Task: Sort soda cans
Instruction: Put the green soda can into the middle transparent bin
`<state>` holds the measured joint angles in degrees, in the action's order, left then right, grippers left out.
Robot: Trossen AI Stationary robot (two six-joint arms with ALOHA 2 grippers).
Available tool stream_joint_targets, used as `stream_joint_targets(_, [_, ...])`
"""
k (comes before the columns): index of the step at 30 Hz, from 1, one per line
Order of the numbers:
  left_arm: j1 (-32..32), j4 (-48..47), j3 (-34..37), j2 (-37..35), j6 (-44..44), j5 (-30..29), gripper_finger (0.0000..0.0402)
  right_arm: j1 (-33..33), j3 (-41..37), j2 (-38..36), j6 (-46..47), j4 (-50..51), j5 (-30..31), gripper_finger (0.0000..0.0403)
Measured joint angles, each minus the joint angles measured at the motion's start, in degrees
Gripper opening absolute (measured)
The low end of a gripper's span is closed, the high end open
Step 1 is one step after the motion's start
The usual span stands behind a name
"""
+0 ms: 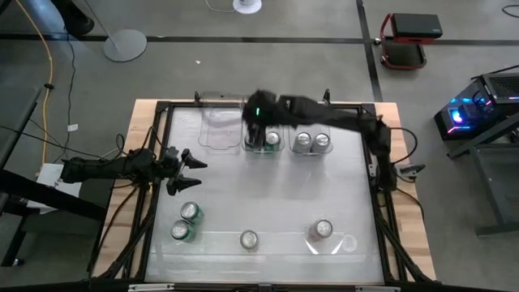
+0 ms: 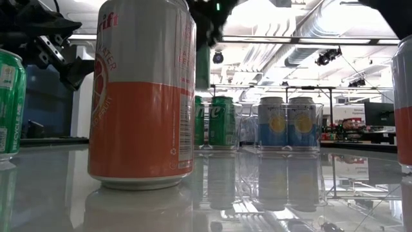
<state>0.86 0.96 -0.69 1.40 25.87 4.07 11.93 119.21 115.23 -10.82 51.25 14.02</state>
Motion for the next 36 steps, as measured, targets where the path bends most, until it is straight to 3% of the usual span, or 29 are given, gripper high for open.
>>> stream_joint_targets(9, [-0.01,-0.05,0.0,0.61,-0.04,-0.04,0.036,12.86,-10.26,0.08,1.5,-6.45,-10.91,0.0288])
stream_joint_targets(19, [-0.02,-0.03,0.0,0.79,-0.02,-0.01,0.036,13.5,-22.32,-0.34,1.65,-12.07,-14.32,0.0288])
stream_joint_targets(27, [-0.02,-0.03,0.0,0.75,0.0,-0.01,0.036,15.15,-24.49,-0.54,4.63,-13.19,-16.24,0.029])
stream_joint_targets(32, [0.0,-0.01,0.0,0.75,0.0,-0.01,0.036,16.06,-24.49,-0.58,7.1,-11.06,-16.53,0.0336])
stream_joint_targets(36, [0.0,-0.01,0.0,0.75,0.0,-0.01,0.036,16.39,-24.47,-0.6,7.43,-10.8,-18.3,0.0351])
